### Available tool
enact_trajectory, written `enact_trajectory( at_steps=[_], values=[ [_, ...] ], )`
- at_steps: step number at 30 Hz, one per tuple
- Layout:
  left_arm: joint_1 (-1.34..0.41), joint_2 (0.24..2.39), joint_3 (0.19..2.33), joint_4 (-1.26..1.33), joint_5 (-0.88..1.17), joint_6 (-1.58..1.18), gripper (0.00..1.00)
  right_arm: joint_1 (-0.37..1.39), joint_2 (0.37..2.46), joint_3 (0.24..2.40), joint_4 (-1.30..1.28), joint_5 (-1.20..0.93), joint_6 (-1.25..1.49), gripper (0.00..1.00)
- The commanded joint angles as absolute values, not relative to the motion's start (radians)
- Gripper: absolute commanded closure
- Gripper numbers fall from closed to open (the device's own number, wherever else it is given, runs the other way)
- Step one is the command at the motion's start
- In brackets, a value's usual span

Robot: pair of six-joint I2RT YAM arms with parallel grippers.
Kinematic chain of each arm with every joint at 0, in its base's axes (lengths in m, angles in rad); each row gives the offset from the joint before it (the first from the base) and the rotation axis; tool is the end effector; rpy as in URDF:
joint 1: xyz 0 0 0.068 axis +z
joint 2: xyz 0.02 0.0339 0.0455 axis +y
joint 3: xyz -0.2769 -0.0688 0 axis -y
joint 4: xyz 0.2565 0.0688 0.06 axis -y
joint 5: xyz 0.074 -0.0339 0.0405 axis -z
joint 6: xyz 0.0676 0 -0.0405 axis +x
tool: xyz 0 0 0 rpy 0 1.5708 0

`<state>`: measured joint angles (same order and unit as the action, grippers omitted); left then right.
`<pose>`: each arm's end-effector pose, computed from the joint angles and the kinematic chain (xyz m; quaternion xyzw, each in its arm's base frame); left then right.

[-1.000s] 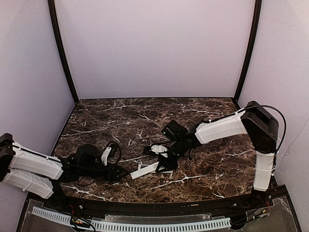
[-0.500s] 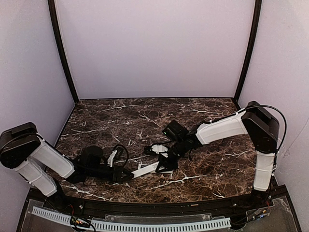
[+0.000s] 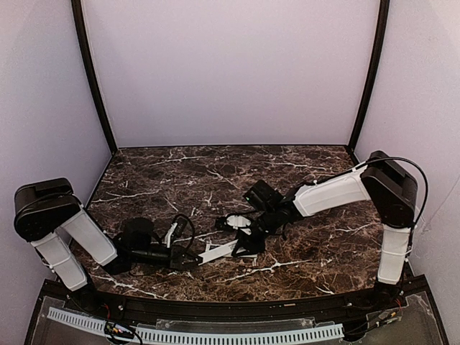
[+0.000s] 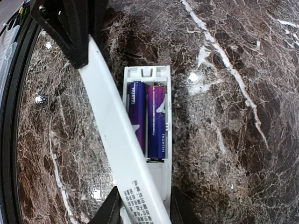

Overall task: Load the batteries into the remote control
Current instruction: Pick up the battery cover from the remote control without the battery cover.

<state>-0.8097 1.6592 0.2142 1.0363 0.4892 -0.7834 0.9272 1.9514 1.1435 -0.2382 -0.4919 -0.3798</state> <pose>0.1555 -0.2093 0.0893 0.1436 0.8092 -0.5223 0.2276 0.2207 0.3475 0.1110 -0.6196 0.7053 0.2944 0.1786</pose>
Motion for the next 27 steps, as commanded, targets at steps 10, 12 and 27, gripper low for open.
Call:
enact_trajectory(
  at_steps=[10,12,27],
  values=[
    [-0.748,1.608,0.399,0.636,0.696,-0.700,1.00,0.921,1.882,0.998,-0.268,-0.357,-0.406,0.47],
    [-0.738,1.596,0.445,0.514,0.718,-0.656,1.00,0.922,1.867,0.990,-0.262,-0.353,-0.409,0.44],
    [-0.711,1.508,0.648,0.099,0.899,-0.521,1.00,0.885,1.773,0.999,-0.289,-0.354,-0.415,0.32]
  ],
)
